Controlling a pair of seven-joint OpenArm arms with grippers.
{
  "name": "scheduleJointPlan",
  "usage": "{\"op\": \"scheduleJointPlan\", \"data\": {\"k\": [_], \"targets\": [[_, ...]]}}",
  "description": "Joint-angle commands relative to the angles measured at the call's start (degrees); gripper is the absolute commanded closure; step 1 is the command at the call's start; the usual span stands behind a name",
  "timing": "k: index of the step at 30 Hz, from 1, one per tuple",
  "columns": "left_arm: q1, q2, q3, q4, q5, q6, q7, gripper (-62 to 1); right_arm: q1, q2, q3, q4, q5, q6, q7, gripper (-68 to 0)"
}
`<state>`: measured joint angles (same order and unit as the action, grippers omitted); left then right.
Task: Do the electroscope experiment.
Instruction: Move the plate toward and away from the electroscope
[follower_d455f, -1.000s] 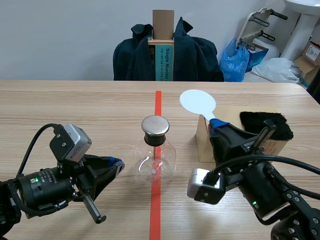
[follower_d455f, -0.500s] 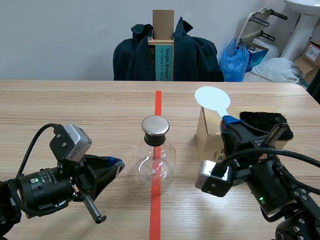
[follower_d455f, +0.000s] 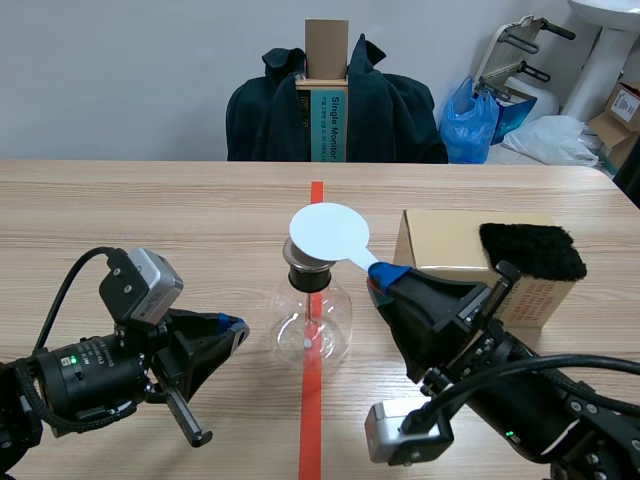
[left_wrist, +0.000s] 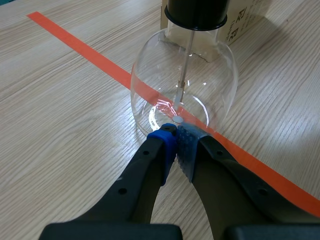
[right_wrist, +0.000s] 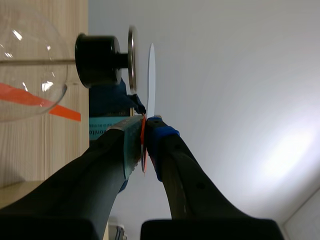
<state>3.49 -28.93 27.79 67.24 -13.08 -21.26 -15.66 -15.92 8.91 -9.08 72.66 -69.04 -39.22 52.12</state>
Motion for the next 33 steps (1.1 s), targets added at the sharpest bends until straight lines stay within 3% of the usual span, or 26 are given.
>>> {"op": "scheduleJointPlan", "data": {"k": [1,8,26,29,33], "targets": [[-0.31,-0.15,0.0,1.27,-0.57,-0.26,-0.81,-1.9,0.52,0.13,0.11,0.87,0.61,-0.63,1.09,-0.8],[-0.31,-0.15,0.0,1.27,-0.57,-0.26,-0.81,-1.9,0.52,0.11,0.11,0.87,0.61,-0.66,4.44,-0.8],[-0.31,-0.15,0.0,1.27,-0.59,-0.26,-0.81,-1.9,0.52,0.11,0.13,0.87,0.63,-0.66,4.37,-0.8],[-0.33,-0.15,0.0,1.27,-0.59,-0.26,-0.81,-1.9,0.52,0.11,0.13,0.87,0.63,-0.66,2.64,-0.8],[-0.33,-0.15,0.0,1.27,-0.59,-0.26,-0.81,-1.9,0.52,0.11,0.13,0.87,0.66,-0.63,-3.21,-0.8]]}}
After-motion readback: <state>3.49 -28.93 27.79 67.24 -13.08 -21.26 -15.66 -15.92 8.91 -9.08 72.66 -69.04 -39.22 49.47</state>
